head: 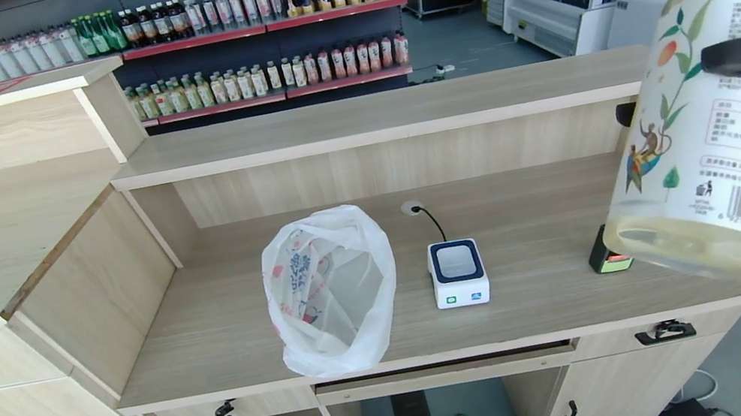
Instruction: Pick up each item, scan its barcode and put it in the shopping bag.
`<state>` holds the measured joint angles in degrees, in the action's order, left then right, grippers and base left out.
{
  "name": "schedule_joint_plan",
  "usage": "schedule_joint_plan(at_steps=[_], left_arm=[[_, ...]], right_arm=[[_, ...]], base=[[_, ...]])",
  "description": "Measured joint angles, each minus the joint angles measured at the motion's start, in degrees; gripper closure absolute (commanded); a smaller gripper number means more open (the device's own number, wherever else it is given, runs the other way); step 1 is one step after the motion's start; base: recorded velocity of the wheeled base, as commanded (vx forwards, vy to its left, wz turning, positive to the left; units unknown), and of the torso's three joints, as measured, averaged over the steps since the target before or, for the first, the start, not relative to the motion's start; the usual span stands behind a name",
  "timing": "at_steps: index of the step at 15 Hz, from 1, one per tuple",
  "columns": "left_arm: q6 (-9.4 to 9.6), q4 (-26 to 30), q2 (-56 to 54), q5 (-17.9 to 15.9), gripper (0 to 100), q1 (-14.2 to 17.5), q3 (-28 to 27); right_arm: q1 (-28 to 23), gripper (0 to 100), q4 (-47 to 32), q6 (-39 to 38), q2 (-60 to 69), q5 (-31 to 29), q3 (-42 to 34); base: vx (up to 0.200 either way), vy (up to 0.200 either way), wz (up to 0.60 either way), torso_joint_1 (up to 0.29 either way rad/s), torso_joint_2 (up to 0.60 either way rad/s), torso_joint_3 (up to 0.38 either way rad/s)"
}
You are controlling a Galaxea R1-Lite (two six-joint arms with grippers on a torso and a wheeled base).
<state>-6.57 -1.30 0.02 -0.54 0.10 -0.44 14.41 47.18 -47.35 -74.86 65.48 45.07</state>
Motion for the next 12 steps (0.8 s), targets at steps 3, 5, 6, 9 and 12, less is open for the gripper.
schedule_joint_plan(at_steps=[3,5,6,9,12], left_arm=[[0.0,0.0,0.0,0.02,0,-0.05,0.0],[0.0,0.0,0.0,0.02,0,-0.05,0.0],[0.01,0.0,0.0,0.02,0,-0.05,0.0],[0.01,0.0,0.0,0.02,0,-0.05,0.0],[0.01,0.0,0.0,0.02,0,0.0,0.0]], right_arm=[[1.88,100,-0.07,-2.3,1.11,-0.15,-0.87],[2.73,100,-0.1,-2.55,2.21,-0.12,-2.35],[3.25,100,-0.1,-2.57,2.84,-0.11,-3.21],[3.86,100,-0.22,-2.6,4.35,-0.11,-4.83],[3.91,100,-0.18,-2.63,5.13,-0.11,-5.13]], base=[[0.0,0.0,0.0,0.0,0.0,0.0],[0.0,0.0,0.0,0.0,0.0,0.0],[0.0,0.0,0.0,0.0,0.0,0.0],[0.0,0.0,0.0,0.0,0.0,0.0],[0.0,0.0,0.0,0.0,0.0,0.0]])
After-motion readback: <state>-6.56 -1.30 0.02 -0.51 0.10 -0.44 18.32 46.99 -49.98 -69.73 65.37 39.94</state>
